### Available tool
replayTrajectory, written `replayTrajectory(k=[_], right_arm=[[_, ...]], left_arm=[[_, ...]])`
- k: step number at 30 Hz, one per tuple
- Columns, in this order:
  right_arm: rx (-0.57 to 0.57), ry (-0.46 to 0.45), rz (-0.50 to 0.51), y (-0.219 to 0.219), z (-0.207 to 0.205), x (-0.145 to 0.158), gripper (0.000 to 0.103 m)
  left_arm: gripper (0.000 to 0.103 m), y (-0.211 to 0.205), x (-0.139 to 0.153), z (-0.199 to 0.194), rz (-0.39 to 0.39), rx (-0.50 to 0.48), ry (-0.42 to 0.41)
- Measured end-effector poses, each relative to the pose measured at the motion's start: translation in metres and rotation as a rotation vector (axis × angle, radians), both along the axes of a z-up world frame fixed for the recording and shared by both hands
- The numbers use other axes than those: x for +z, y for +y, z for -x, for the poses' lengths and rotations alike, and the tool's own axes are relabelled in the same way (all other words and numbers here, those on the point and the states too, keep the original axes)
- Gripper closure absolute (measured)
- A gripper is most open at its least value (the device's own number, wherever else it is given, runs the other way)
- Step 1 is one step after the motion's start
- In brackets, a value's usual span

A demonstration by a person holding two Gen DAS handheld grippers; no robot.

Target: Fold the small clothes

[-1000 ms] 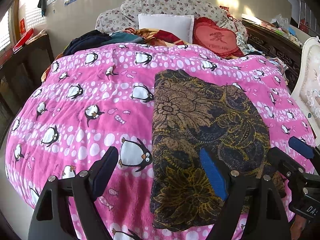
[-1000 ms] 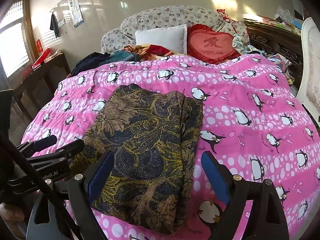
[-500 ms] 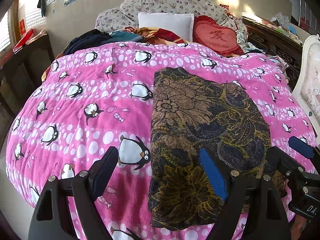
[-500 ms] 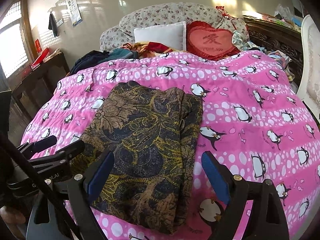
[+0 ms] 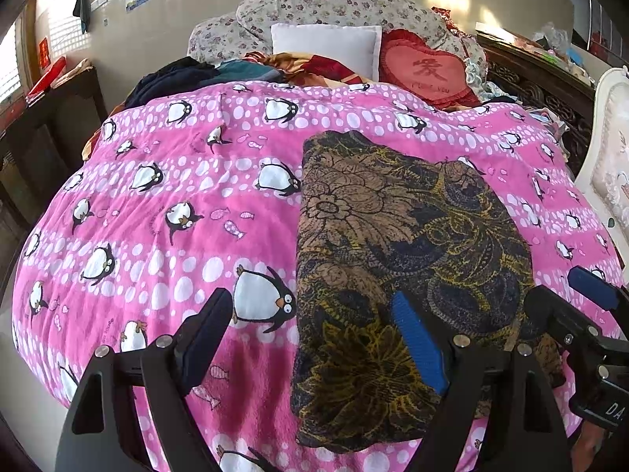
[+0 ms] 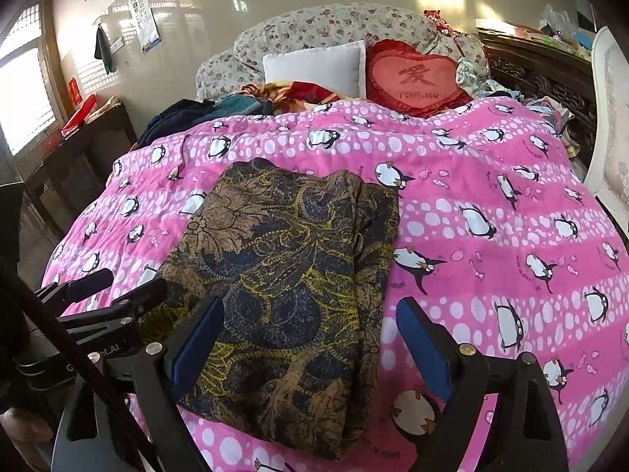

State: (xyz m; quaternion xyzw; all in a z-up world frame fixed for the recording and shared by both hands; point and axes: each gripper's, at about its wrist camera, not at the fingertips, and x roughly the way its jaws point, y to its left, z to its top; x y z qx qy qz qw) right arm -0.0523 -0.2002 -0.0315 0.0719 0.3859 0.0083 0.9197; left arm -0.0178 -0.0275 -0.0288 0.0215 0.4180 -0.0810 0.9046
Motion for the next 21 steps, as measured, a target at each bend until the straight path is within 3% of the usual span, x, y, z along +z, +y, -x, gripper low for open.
replayTrajectory(k=[21], right_arm=[[0.008,0.008,0.004,0.0031,-0.0021,0.0003,0.011]], left_arm=[[0.02,-0.0027,0.0038,0.0019,-0.011,-0.019,-0.021]])
